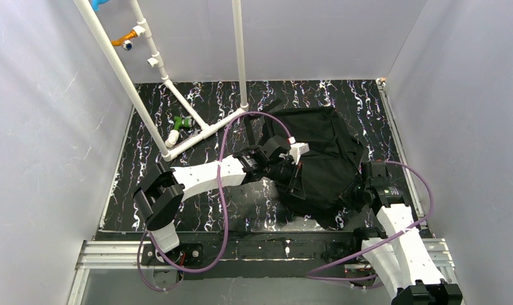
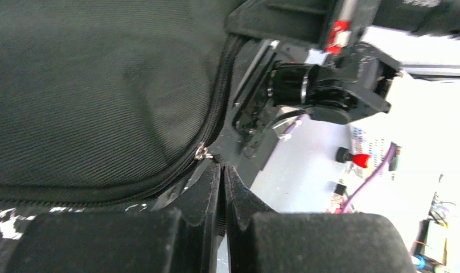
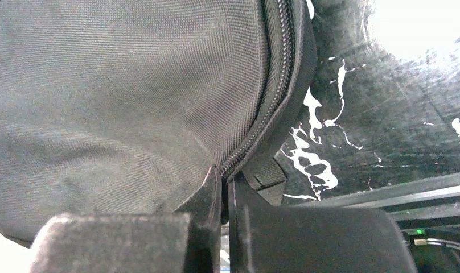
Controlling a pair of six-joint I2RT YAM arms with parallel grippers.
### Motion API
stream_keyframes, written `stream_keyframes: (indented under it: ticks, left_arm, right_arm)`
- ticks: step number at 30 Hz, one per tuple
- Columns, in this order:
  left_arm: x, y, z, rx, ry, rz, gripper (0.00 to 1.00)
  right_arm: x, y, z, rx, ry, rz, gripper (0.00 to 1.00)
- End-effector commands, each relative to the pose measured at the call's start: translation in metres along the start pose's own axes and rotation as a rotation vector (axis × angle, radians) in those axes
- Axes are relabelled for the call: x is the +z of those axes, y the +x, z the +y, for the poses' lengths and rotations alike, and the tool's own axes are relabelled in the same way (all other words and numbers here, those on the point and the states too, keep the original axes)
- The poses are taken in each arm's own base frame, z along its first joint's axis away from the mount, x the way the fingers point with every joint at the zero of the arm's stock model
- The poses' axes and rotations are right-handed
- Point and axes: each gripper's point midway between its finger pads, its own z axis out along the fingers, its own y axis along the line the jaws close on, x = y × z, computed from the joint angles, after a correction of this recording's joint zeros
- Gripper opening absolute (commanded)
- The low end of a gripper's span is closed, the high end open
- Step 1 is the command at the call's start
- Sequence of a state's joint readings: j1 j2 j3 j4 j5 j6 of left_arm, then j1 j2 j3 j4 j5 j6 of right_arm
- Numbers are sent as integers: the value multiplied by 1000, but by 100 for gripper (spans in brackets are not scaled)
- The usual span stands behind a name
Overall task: Pack the student bag
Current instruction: Zip the student bag at the center of the board.
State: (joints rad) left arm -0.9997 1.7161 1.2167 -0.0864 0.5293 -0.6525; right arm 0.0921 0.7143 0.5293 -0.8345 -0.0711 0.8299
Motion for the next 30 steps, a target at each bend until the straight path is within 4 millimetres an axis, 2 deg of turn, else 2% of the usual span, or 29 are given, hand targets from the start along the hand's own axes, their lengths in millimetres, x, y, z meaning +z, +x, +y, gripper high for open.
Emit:
stream_keyframes:
  ticks: [1, 7, 11, 18, 23, 30]
  left_arm:
    - [-25, -6, 20, 30, -125, -38, 0]
    - [-72, -14, 106, -79, -319, -86, 0]
    - [-97, -25, 142, -86, -406, -100, 0]
    - [-115, -60, 159, -38, -461, -135, 0]
    - [-133, -82, 170, -35, -495, -191, 0]
    - [-132, -120, 165, -26, -459, -225, 0]
  right_arm:
    - [-19, -43, 14, -67, 16, -164, 1]
    - [-33, -51, 12, -124, 52, -199, 1]
    - [-33, -53, 11, -136, 62, -197, 1]
    - [-47, -74, 14, -183, 98, -259, 1]
    - [-54, -83, 8, -216, 151, -285, 1]
    - [-57, -90, 6, -253, 171, -308, 1]
